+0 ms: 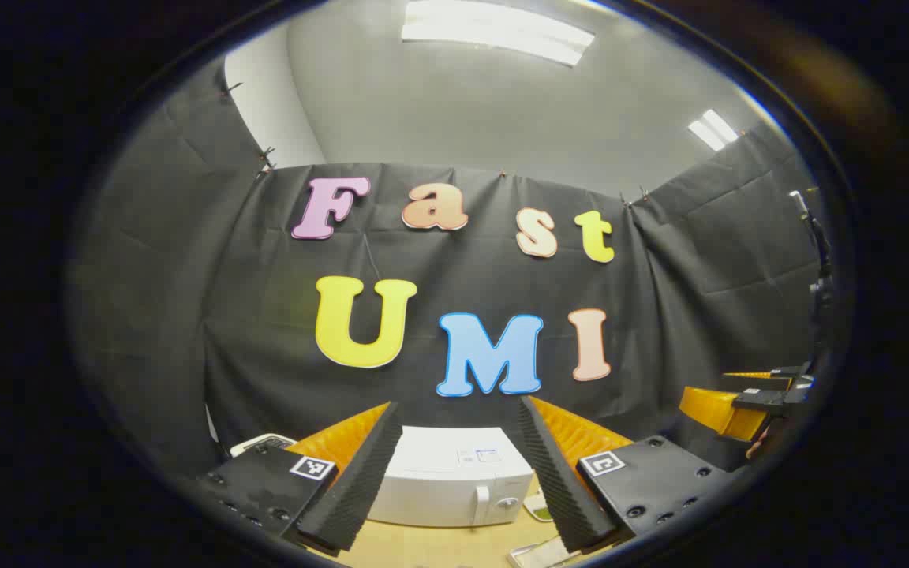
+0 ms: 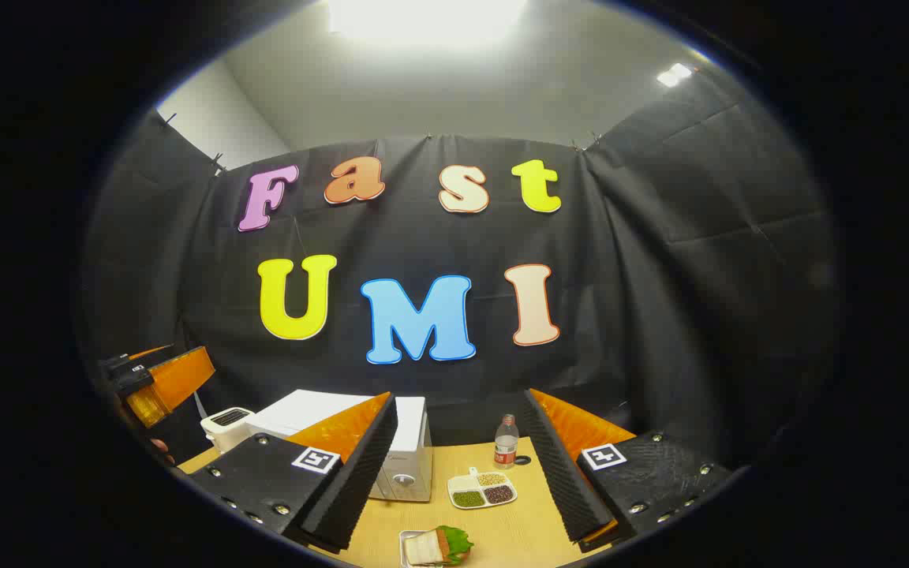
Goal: Open the microwave oven with the left hand, put the food in, and close the microwave oven.
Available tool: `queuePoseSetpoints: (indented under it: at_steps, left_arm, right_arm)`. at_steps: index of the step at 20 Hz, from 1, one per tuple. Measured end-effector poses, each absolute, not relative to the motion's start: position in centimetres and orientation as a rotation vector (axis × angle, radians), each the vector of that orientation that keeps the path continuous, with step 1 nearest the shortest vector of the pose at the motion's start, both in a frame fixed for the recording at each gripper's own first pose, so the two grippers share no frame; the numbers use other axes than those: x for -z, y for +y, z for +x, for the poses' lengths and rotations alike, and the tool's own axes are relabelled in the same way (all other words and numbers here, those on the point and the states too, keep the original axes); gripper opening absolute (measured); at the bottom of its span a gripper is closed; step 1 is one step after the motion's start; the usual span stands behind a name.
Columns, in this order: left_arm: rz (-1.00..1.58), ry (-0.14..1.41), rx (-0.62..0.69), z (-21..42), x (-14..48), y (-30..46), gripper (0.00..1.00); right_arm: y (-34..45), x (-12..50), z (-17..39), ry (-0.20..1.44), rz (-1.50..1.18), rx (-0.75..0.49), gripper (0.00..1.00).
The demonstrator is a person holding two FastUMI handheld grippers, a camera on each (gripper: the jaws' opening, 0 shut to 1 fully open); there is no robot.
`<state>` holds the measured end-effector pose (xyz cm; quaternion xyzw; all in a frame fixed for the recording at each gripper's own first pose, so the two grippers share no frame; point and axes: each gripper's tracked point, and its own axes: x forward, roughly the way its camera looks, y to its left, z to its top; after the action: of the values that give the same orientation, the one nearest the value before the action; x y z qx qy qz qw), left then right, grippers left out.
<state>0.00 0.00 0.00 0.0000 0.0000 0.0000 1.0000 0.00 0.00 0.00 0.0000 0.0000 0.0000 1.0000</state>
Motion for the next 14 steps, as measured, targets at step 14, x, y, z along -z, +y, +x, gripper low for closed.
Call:
queuePoseSetpoints:
  at_steps: [14]
  left_arm:
    - [0.016, 0.007, -0.023, 1.4, 1.0, 0.1, 0.94]
  right_arm:
    - [-1.0, 0.2, 1.7, -0.01, -0.013, 0.001, 0.96]
